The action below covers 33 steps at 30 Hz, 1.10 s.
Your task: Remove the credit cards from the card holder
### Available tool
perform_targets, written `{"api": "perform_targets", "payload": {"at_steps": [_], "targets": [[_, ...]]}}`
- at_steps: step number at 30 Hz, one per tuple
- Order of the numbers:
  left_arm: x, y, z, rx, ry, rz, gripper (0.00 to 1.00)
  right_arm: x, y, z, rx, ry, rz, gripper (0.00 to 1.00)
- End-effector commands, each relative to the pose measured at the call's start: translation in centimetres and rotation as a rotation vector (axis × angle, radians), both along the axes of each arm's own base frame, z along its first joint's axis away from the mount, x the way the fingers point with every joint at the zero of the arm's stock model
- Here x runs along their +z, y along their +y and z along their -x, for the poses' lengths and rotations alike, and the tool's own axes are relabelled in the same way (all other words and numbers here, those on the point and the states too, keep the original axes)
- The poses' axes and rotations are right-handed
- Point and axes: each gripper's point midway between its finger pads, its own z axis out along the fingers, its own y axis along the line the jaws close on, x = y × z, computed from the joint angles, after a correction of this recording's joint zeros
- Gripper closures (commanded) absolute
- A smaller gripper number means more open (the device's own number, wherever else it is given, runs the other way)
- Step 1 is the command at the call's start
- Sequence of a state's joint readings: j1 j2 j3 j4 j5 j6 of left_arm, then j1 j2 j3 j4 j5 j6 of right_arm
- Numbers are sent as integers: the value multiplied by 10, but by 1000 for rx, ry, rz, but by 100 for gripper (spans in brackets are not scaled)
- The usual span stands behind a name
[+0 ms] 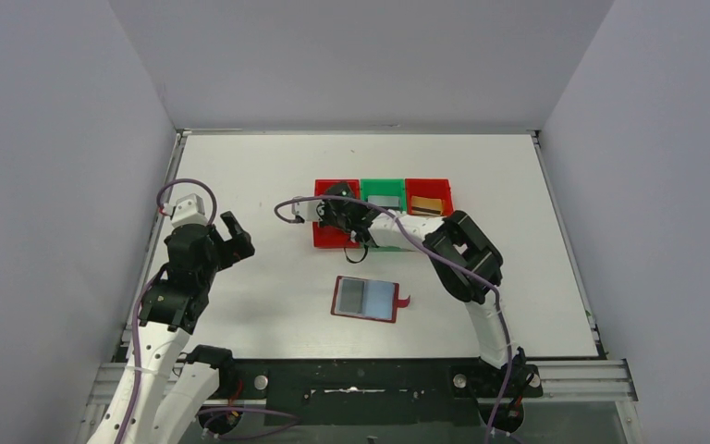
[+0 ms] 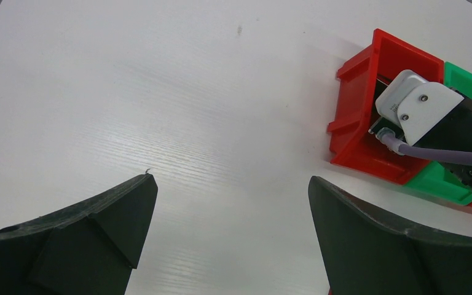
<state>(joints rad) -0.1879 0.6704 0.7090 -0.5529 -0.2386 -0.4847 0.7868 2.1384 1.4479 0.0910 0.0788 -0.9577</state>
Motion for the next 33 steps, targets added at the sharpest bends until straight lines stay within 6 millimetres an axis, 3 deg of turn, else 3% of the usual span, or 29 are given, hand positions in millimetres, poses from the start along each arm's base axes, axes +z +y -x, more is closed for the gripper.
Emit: {"api": "perform_targets", "payload": {"at_steps": [1, 9, 13, 19, 25, 33], "targets": [[14, 0, -8, -7, -61, -6, 3, 24, 7, -14, 2, -57, -58, 91], [13, -2, -8, -17, -56, -4, 3, 14, 4, -13, 4, -36, -45, 86], [13, -3, -8, -23, -56, -2, 3, 13, 4, -13, 6, -29, -48, 77], [11, -4, -8, -33, -50, -1, 3, 11, 2, -13, 4, -18, -42, 72], [11, -5, -9, -38, -52, 1, 3, 9, -2, -17, -18, -23, -34, 54], [8, -6, -9, -44, -43, 0, 3, 17, -1, -22, -42, -37, -75, 45]]}}
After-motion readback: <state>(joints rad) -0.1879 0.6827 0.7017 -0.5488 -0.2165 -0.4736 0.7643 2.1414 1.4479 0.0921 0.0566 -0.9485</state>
